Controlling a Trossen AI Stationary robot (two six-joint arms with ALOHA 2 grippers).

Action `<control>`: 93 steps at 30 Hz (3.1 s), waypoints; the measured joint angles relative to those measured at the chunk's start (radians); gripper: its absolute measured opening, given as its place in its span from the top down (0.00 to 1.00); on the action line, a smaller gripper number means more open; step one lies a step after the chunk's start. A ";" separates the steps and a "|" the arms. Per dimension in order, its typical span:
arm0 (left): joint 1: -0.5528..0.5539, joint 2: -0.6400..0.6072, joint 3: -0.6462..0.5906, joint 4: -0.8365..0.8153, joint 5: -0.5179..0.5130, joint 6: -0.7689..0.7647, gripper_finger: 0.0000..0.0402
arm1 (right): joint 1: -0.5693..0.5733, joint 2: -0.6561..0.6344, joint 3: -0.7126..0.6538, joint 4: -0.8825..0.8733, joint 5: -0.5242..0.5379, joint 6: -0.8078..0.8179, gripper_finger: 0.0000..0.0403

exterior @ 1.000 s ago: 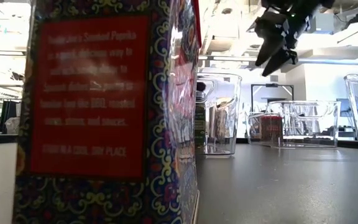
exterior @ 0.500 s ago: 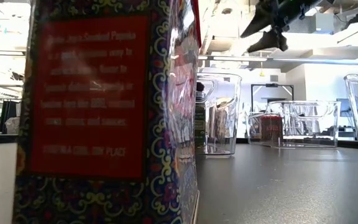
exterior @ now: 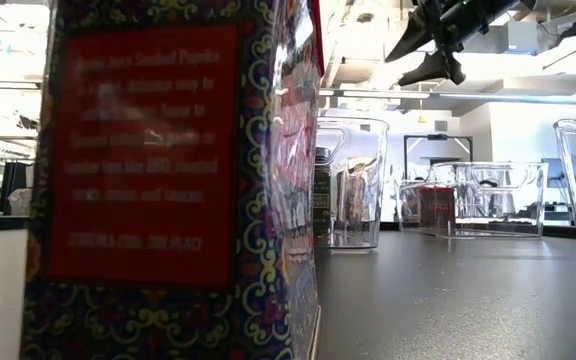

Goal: Sort spices by type
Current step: Put the red seasoning can into the top transparent bin

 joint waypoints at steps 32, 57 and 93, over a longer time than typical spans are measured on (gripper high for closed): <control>0.032 0.083 -0.060 -0.181 -0.062 0.085 0.38 | -0.005 0.000 0.000 -0.009 0.000 -0.002 0.29; -0.002 -0.325 -0.211 -0.211 -0.022 -0.154 0.38 | -0.005 0.001 0.001 -0.009 0.000 -0.002 0.29; 0.112 -0.381 -0.522 0.145 -0.089 -0.030 0.38 | -0.004 0.001 0.001 -0.009 0.000 0.024 0.29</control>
